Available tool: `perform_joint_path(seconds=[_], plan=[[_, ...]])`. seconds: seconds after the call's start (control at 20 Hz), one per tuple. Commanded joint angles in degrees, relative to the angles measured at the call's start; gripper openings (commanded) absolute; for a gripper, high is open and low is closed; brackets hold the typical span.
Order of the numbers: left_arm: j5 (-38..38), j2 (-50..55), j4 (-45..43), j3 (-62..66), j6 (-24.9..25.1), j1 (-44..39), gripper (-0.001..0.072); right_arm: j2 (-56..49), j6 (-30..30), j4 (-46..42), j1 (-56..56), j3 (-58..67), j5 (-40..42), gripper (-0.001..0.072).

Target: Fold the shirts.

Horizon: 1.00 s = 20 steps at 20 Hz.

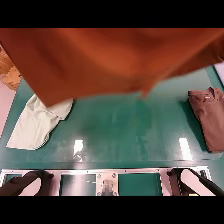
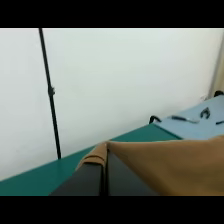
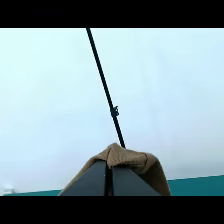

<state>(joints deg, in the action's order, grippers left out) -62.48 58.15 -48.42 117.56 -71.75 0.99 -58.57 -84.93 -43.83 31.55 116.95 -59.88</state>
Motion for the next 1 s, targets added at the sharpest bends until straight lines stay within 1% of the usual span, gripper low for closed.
perform_joint_path(seconds=[0.0,0.15,0.2,0.3,0.45,0.55,0.65,0.7,0.75,0.8,0.85,0.9,0.95], plan=[[-1.3,-1.0,-4.1,-9.2,-3.3,0.0,0.0018,0.5,-0.2,-0.1,0.7,-3.4,-1.8,0.0014],[-1.3,2.1,-2.9,-21.1,-2.5,0.0,0.0018,-0.1,0.1,-0.1,-0.3,-14.1,-2.1,0.0014],[-1.0,3.8,-1.8,-25.2,-1.0,0.0,0.0018,-0.7,0.2,-0.1,-1.4,-18.4,-2.1,0.0014],[0.9,8.4,0.8,-31.8,2.8,0.0,0.0019,-2.7,3.1,-0.1,-4.9,-28.2,-0.5,0.0014],[7.3,17.7,5.9,-38.9,10.0,0.0,0.0019,-8.9,5.7,-0.1,-9.5,-40.9,7.0,0.0015],[11.5,25.9,10.9,-39.5,14.7,-0.3,0.0019,-15.2,5.9,-0.1,-11.2,-44.0,11.5,0.0015],[17.6,32.8,18.1,-39.5,20.6,-1.4,0.0019,-21.6,5.9,0.0,-12.4,-44.0,14.1,0.0015],[20.2,35.6,20.9,-39.5,22.6,-2.2,0.0020,-24.2,5.9,0.0,-13.0,-44.0,15.2,0.0015],[21.9,37.6,22.1,-39.5,22.7,-2.9,0.0021,-26.2,5.9,-0.1,-13.5,-44.0,15.5,0.0017],[22.5,38.9,21.8,-39.5,22.8,-3.4,0.0086,-27.8,6.0,-0.1,-13.7,-44.0,15.3,0.0077],[22.4,39.3,21.0,-39.5,22.7,-3.3,0.0389,-28.5,6.1,-0.3,-13.7,-44.0,14.5,0.0245],[21.2,39.2,20.1,-39.2,22.7,-2.6,0.0584,-28.4,6.1,-1.6,-13.0,-43.9,13.3,0.0343],[17.1,39.1,19.5,-37.9,22.4,-0.9,0.0548,-28.2,6.1,-3.8,-11.8,-43.2,10.8,0.0360]])
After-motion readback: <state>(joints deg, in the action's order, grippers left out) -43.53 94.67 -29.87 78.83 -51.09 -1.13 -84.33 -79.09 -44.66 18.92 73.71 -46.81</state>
